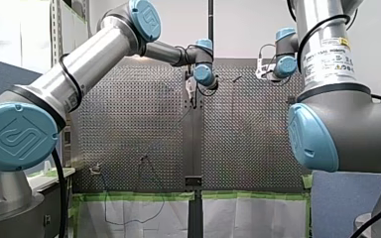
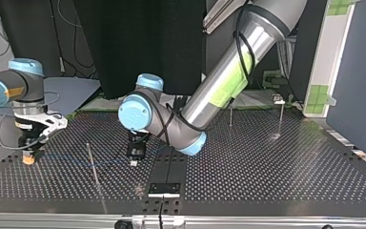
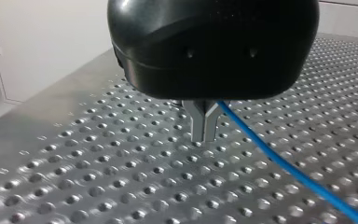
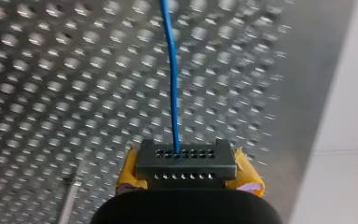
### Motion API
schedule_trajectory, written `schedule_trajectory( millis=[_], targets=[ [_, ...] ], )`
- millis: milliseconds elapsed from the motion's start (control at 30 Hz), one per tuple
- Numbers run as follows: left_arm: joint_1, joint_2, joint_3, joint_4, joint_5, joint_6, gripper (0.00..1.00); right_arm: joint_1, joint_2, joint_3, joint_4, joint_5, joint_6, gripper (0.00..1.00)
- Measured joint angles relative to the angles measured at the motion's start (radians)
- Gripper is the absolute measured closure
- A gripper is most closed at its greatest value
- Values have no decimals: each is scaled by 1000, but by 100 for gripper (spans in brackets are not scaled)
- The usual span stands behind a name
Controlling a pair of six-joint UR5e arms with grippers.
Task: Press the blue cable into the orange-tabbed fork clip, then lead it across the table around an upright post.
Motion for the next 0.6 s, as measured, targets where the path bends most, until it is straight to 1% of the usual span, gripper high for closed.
schedule_trajectory(
  millis=[133,267,333,433,600],
  targets=[
    [4,0,-30,14,6,0,100,5,15,9,1,-4,0,100],
    [7,0,-65,33,8,0,100,8,19,32,-4,-3,0,100],
    [8,0,-72,36,8,0,100,8,20,44,-9,-2,0,100],
    [9,0,-76,38,9,0,100,11,21,65,-25,-2,3,100],
    [10,0,-76,38,9,0,100,17,21,112,-65,-2,15,100]
  ],
)
